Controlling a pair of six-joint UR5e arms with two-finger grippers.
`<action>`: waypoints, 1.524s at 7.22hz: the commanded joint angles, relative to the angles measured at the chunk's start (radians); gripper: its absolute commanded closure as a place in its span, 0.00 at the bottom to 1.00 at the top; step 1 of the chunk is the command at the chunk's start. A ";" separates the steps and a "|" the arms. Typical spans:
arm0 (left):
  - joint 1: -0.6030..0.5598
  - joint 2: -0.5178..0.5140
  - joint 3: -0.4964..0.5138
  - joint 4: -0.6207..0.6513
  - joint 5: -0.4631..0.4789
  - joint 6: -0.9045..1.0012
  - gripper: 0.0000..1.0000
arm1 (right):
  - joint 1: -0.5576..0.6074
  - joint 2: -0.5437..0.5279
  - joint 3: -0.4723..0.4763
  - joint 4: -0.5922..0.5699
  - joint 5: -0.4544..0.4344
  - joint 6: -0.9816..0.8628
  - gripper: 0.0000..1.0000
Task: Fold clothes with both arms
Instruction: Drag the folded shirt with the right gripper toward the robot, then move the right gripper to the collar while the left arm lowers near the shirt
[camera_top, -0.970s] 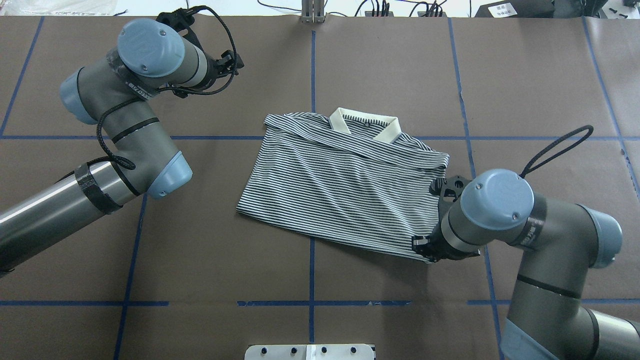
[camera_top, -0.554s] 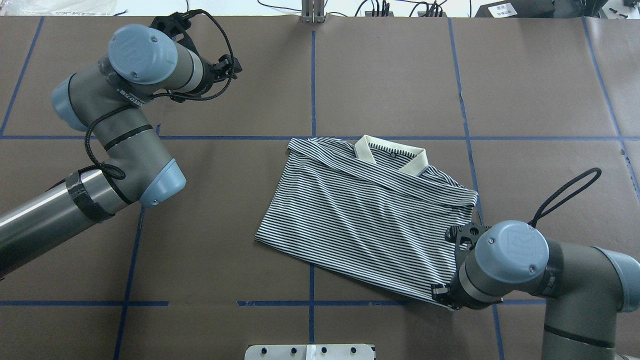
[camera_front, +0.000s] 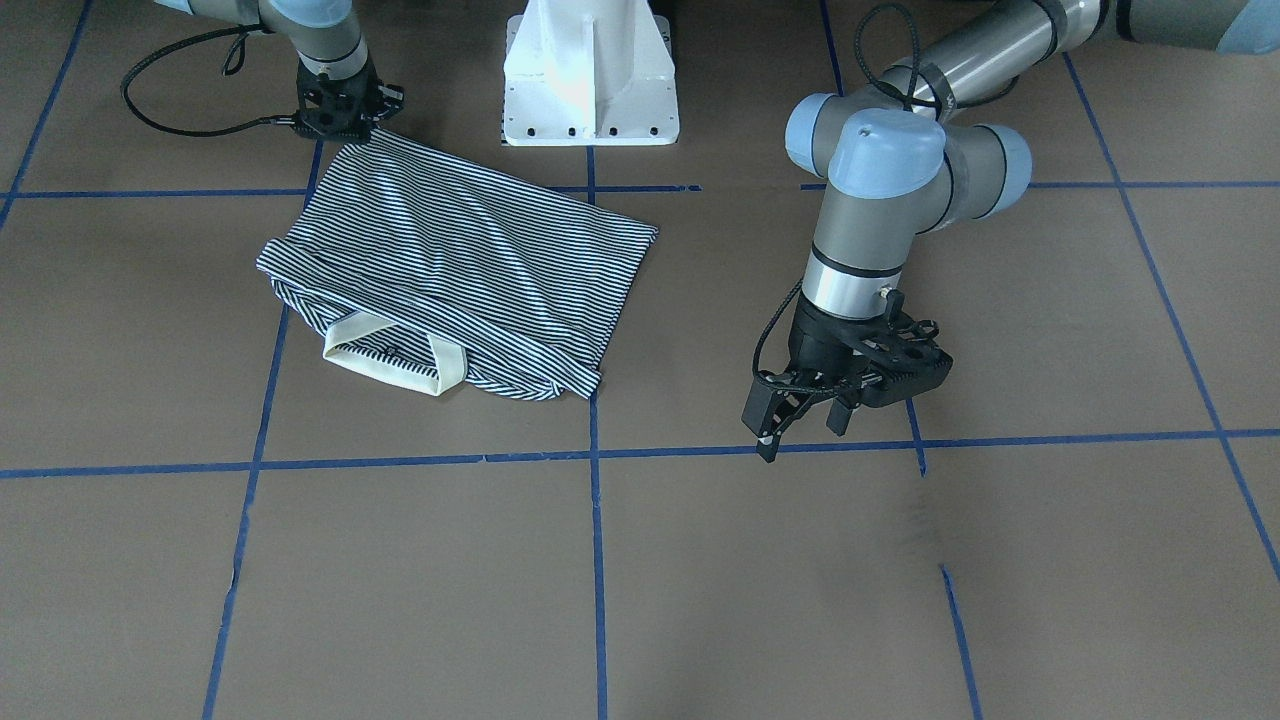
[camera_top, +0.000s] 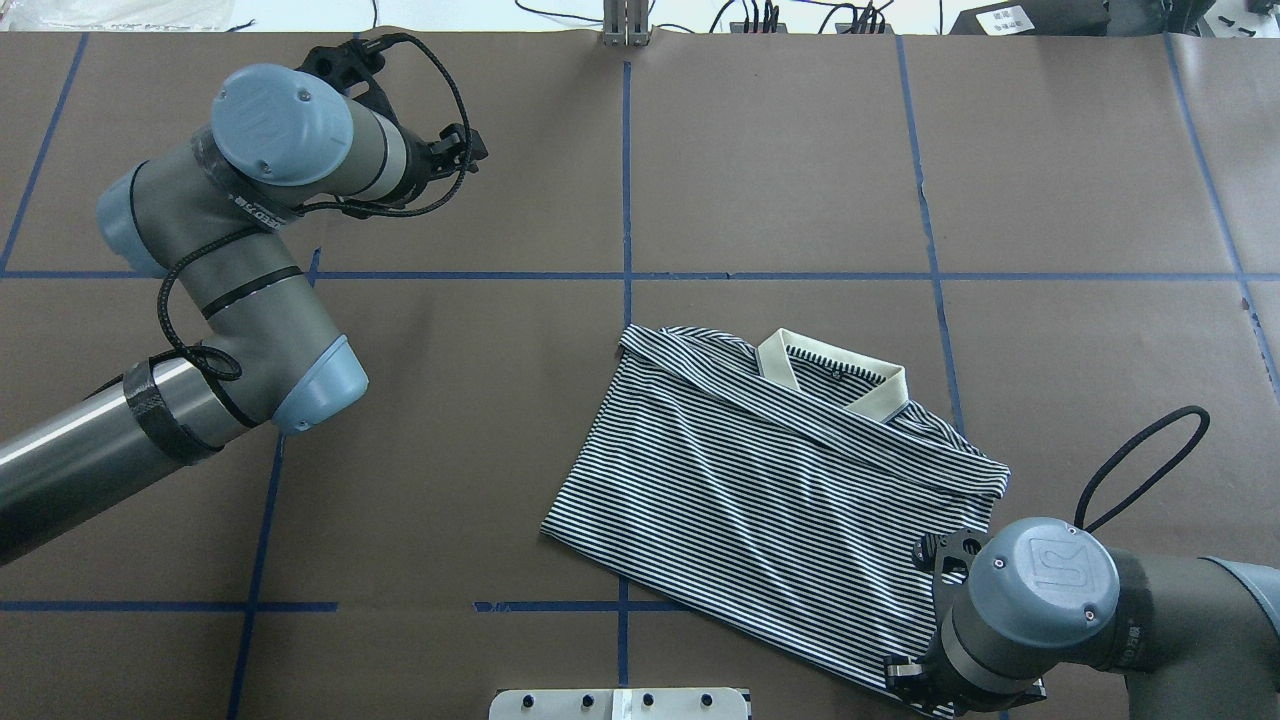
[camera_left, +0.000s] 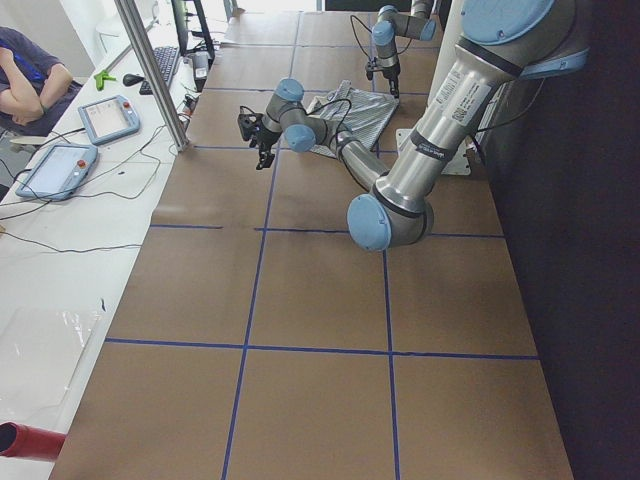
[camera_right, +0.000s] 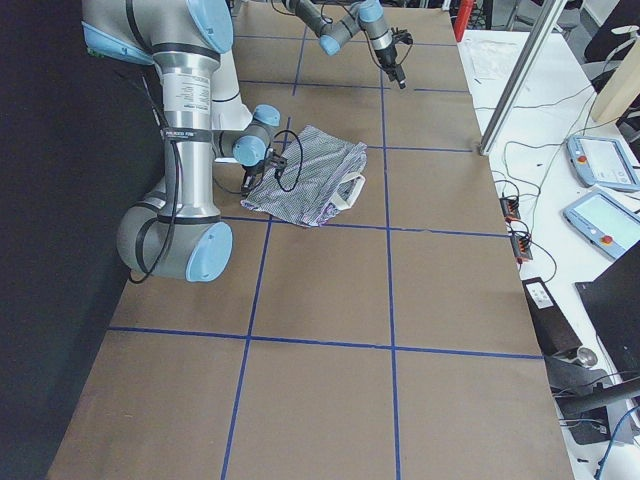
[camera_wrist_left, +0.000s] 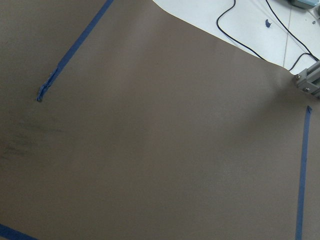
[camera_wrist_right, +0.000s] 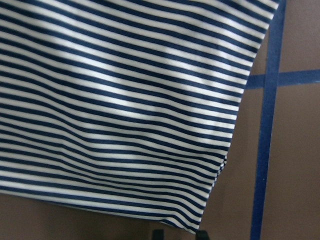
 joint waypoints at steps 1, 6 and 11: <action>0.067 0.000 -0.053 0.039 -0.021 -0.001 0.00 | 0.066 0.072 0.008 0.009 0.005 0.035 0.00; 0.414 0.071 -0.280 0.196 0.026 -0.478 0.02 | 0.322 0.302 -0.021 0.010 -0.010 -0.041 0.00; 0.557 0.059 -0.248 0.263 0.107 -0.665 0.10 | 0.363 0.445 -0.102 0.012 -0.045 -0.072 0.00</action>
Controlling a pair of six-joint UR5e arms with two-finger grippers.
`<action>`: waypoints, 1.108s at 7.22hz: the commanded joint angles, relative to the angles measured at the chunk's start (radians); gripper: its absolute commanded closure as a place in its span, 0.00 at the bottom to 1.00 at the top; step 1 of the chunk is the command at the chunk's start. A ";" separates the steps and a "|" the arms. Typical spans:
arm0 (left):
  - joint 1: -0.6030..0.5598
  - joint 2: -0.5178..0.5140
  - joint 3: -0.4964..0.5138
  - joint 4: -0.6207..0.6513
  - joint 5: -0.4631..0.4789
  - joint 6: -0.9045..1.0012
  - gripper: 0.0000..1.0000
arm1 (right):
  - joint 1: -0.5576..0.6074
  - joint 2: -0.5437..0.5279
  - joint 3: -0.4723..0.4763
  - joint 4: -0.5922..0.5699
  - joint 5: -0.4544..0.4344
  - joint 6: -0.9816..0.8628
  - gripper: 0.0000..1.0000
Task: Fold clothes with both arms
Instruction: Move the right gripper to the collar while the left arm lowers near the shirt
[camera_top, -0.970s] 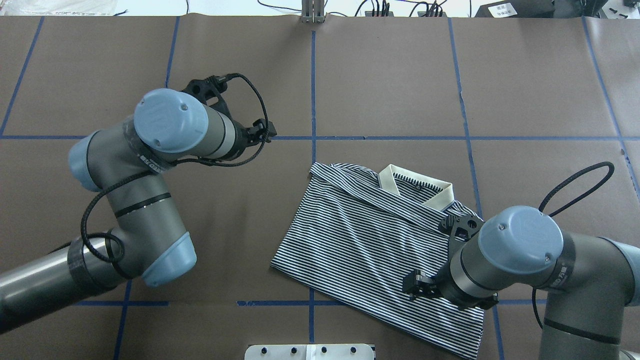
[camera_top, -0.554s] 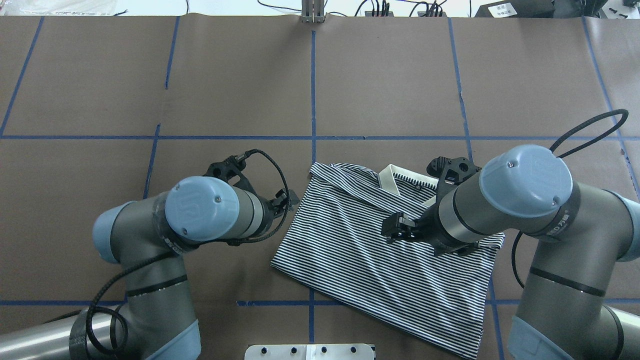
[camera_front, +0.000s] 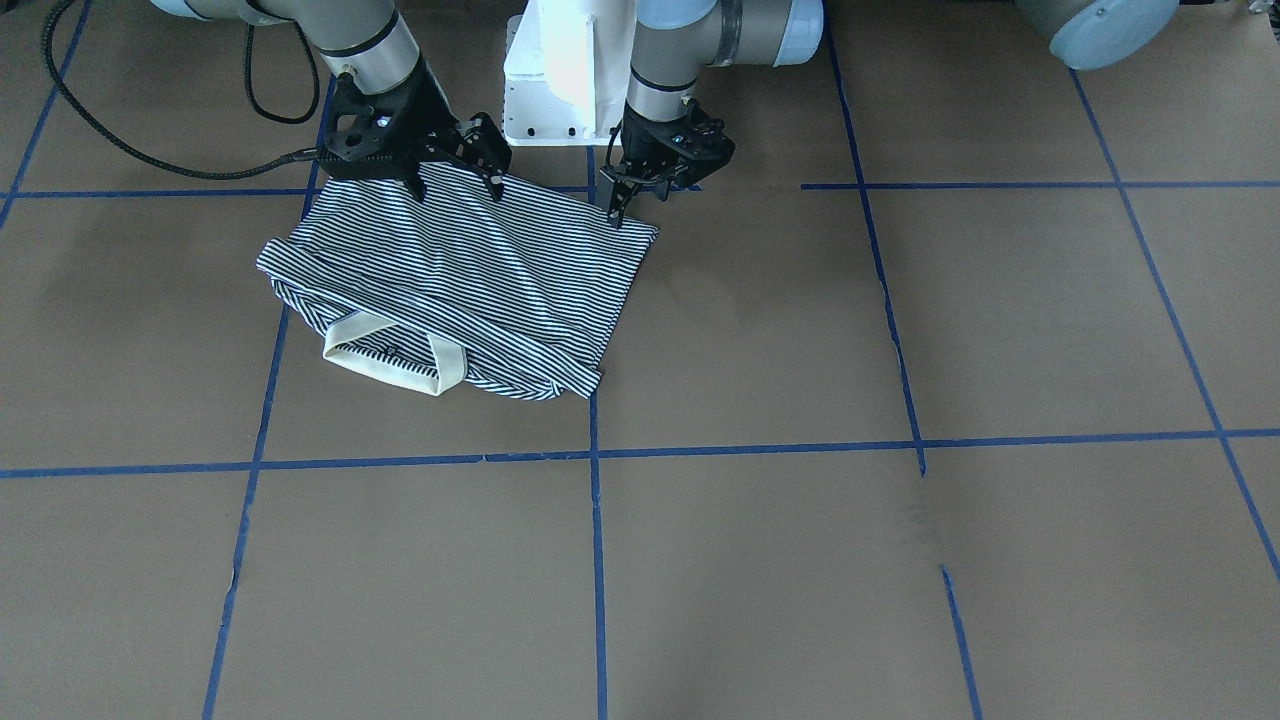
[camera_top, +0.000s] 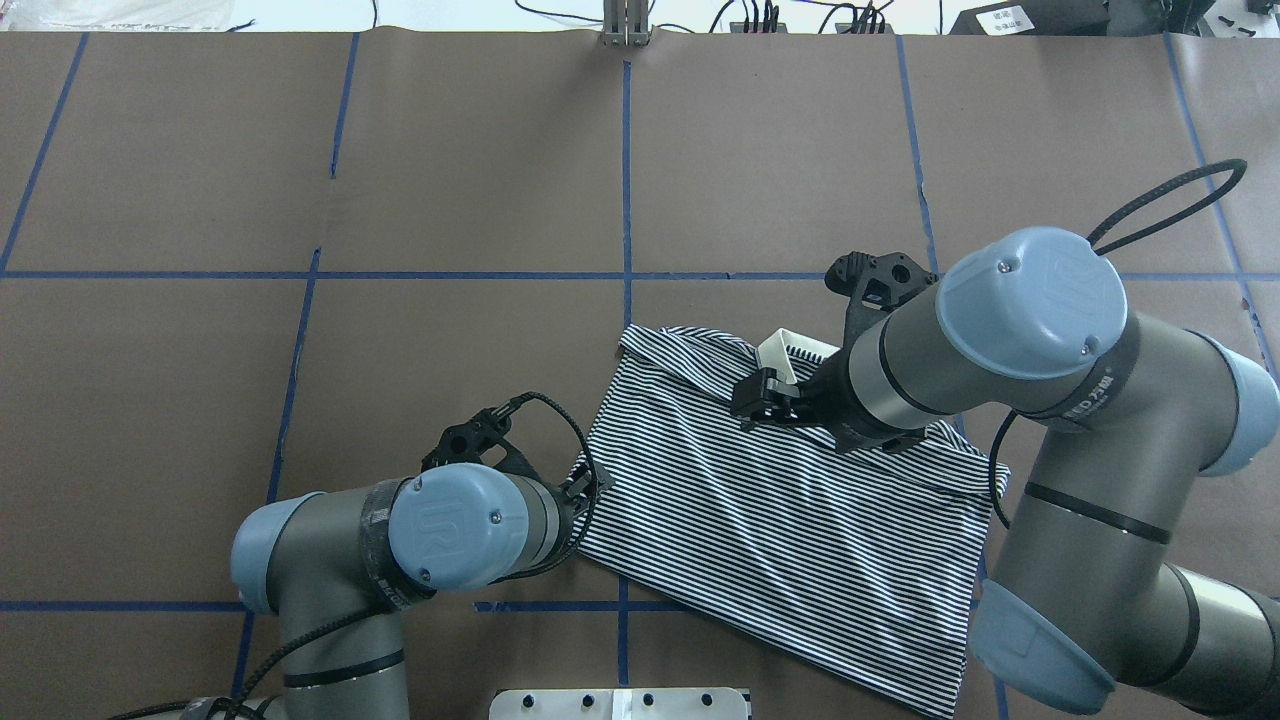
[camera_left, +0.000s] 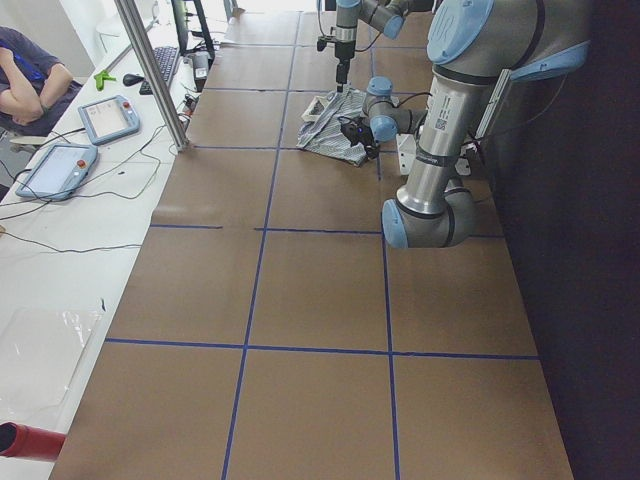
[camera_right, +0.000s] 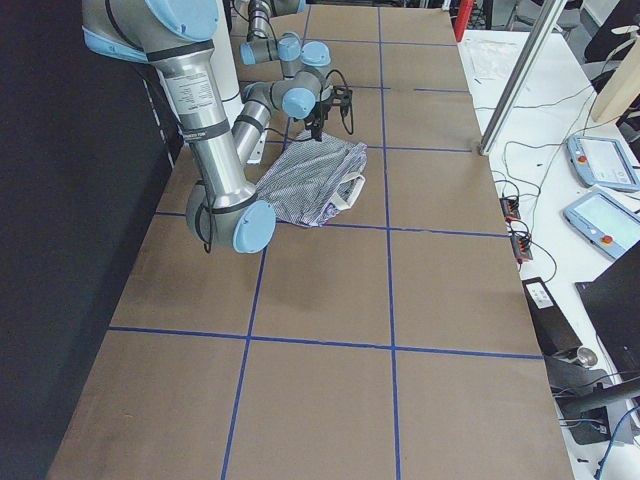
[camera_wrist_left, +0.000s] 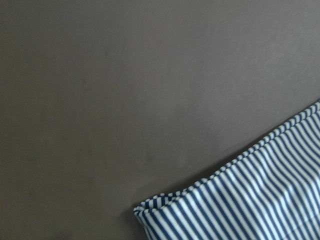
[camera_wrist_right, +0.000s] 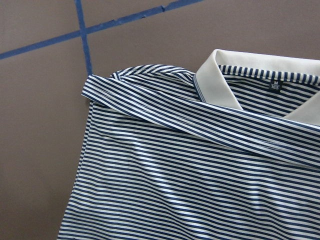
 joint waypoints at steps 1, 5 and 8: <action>0.006 -0.006 0.018 0.006 0.048 -0.014 0.11 | 0.007 0.009 -0.007 0.000 0.001 -0.001 0.00; -0.020 -0.006 0.023 0.004 0.062 -0.004 0.13 | 0.010 0.003 -0.009 0.000 -0.001 -0.001 0.00; -0.018 -0.030 0.070 0.001 0.061 -0.003 0.16 | 0.018 0.003 -0.009 -0.002 0.011 -0.001 0.00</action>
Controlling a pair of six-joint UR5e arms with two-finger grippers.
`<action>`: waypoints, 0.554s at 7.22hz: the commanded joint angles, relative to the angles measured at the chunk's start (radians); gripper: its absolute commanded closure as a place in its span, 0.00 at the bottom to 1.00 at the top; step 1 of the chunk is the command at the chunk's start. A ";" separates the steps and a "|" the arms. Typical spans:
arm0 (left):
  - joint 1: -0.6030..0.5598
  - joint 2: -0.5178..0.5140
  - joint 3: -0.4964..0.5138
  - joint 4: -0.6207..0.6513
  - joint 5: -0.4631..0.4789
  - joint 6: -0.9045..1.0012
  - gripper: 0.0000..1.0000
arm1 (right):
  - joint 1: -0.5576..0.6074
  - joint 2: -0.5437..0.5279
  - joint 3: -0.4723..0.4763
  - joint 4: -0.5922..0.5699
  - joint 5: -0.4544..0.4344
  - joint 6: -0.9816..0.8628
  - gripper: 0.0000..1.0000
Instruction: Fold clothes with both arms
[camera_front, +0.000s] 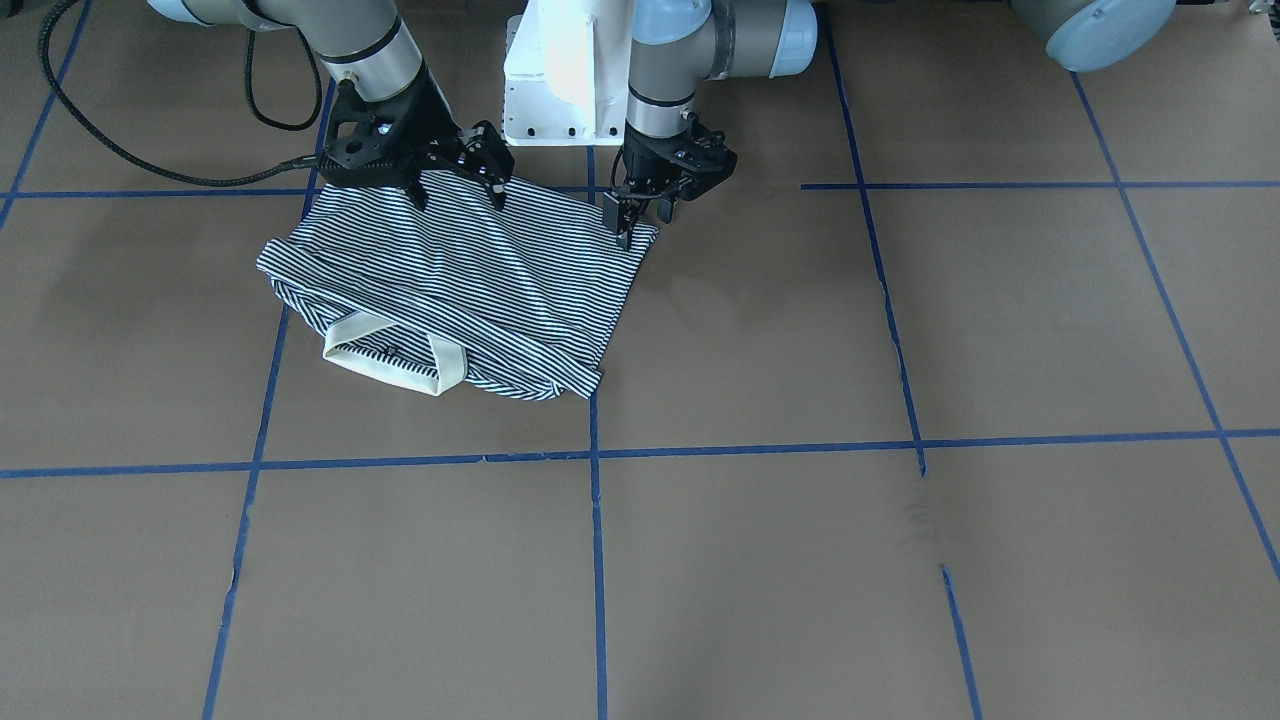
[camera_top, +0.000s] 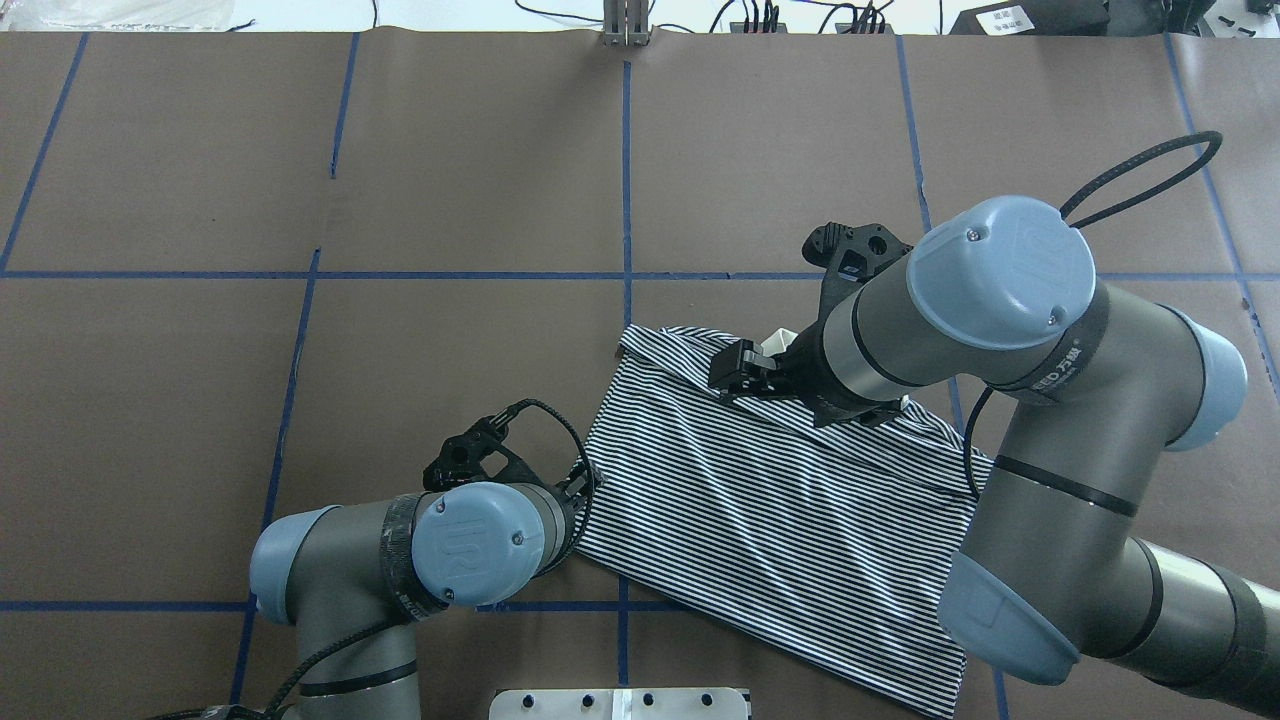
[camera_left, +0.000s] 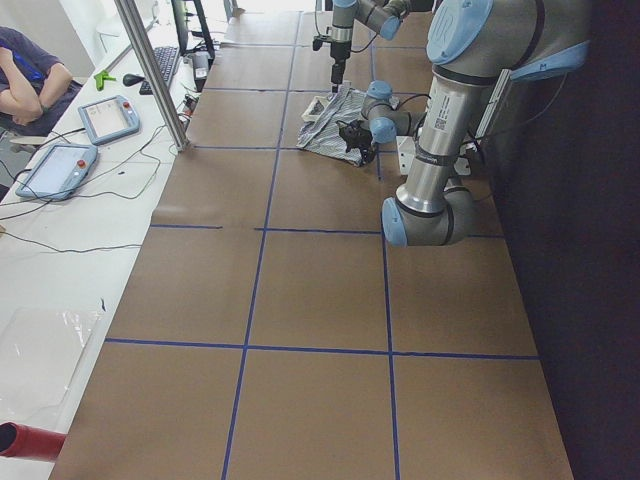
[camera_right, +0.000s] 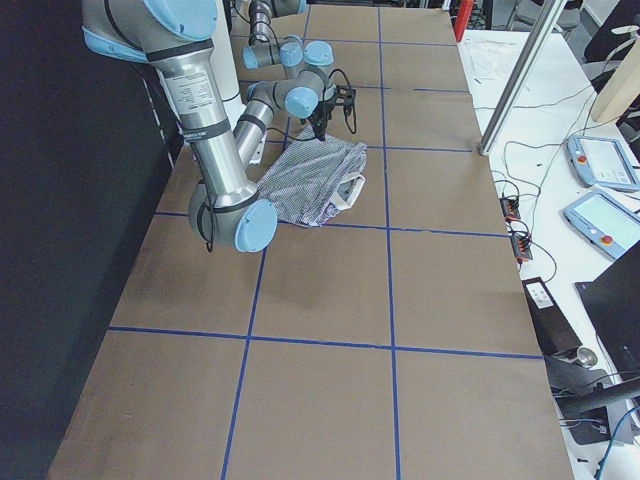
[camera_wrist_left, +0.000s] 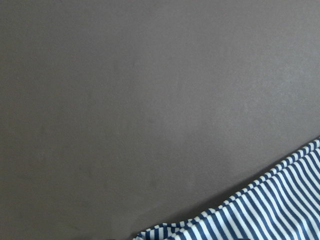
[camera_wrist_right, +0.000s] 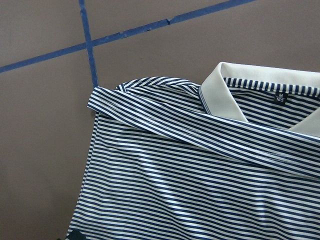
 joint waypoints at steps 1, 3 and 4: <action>-0.001 -0.012 0.021 0.000 -0.001 0.000 0.17 | 0.004 -0.002 0.000 -0.001 0.007 0.000 0.00; 0.001 -0.014 0.020 0.003 -0.003 0.000 0.46 | 0.007 -0.002 0.001 -0.001 0.011 0.000 0.00; -0.001 -0.012 0.004 0.008 -0.004 0.001 0.83 | 0.010 -0.002 0.001 -0.001 0.011 0.000 0.00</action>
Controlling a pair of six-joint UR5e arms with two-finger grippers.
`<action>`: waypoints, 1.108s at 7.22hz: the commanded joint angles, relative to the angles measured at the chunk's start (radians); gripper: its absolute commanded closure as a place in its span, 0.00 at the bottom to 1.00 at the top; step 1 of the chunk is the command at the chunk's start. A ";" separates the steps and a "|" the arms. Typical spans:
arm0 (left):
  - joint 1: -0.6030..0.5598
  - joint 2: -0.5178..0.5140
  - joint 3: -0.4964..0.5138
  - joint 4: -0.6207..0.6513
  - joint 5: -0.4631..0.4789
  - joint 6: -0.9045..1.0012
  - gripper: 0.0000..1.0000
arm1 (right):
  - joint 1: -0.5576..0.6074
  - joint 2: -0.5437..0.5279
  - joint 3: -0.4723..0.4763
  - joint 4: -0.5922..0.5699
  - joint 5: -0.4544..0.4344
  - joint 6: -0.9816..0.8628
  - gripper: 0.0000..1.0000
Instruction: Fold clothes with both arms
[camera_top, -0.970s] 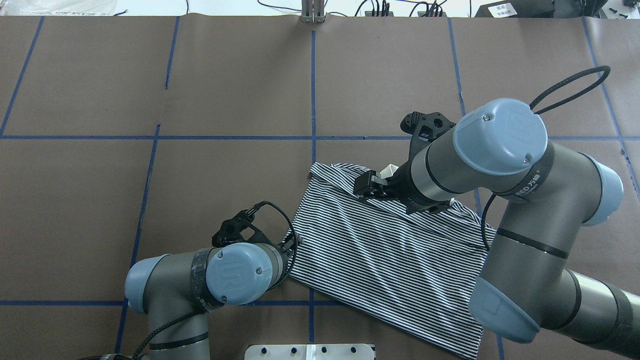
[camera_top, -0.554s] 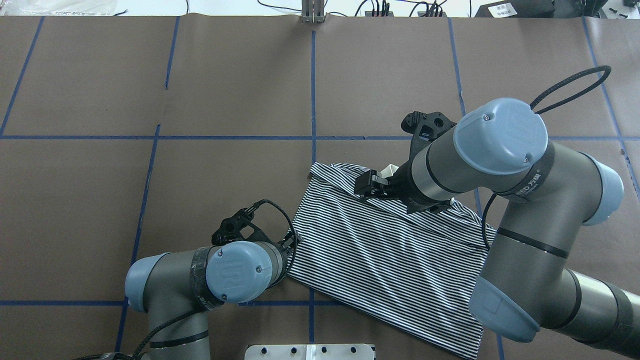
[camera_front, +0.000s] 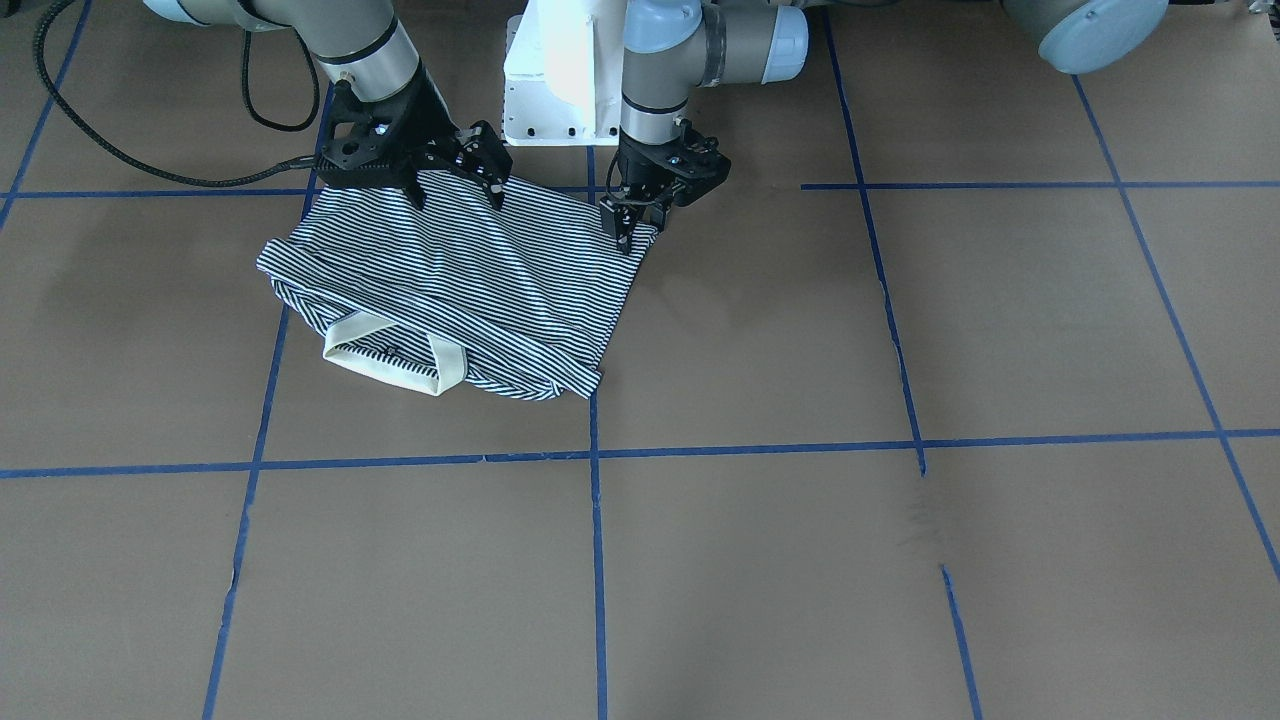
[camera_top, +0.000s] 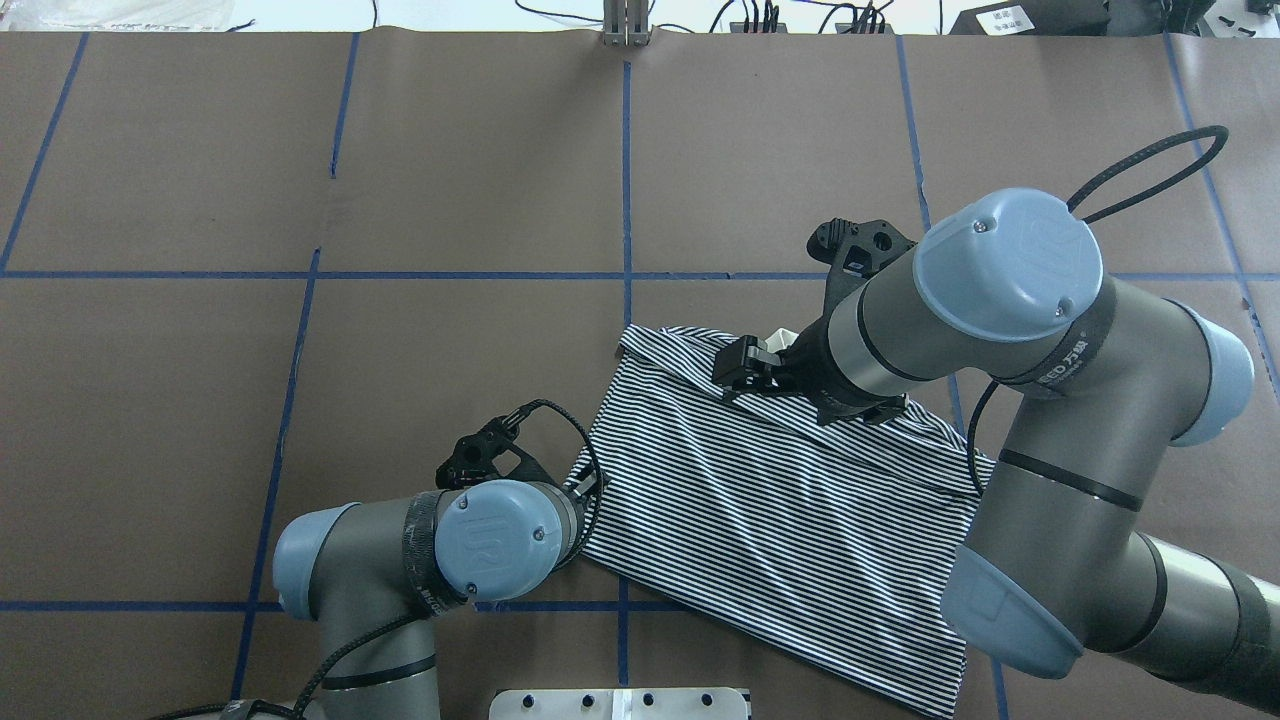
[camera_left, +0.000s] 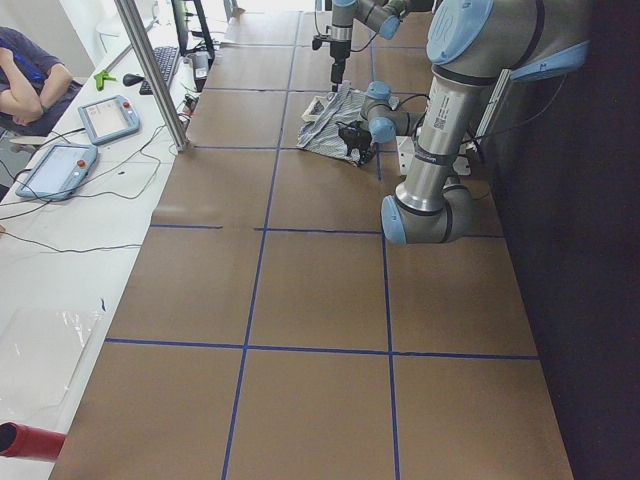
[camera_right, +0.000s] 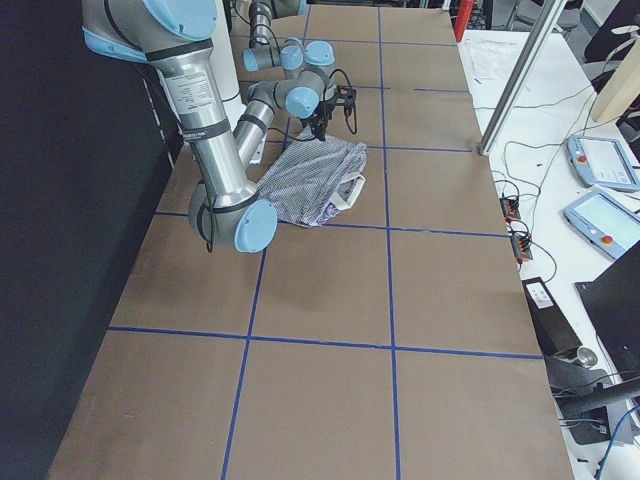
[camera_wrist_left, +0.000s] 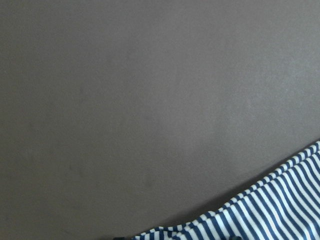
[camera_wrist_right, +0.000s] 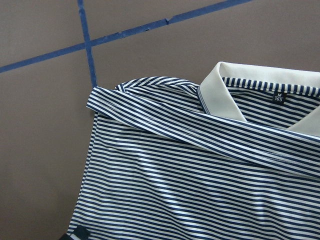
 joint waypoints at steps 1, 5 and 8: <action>-0.001 0.001 -0.016 0.010 -0.003 0.001 1.00 | 0.003 0.001 0.002 0.000 0.001 0.000 0.00; -0.093 0.002 -0.038 0.012 -0.003 0.058 1.00 | 0.008 -0.003 0.003 -0.003 0.001 0.000 0.00; -0.266 0.001 0.080 -0.017 0.002 0.234 1.00 | 0.016 -0.002 0.006 -0.003 -0.002 0.000 0.00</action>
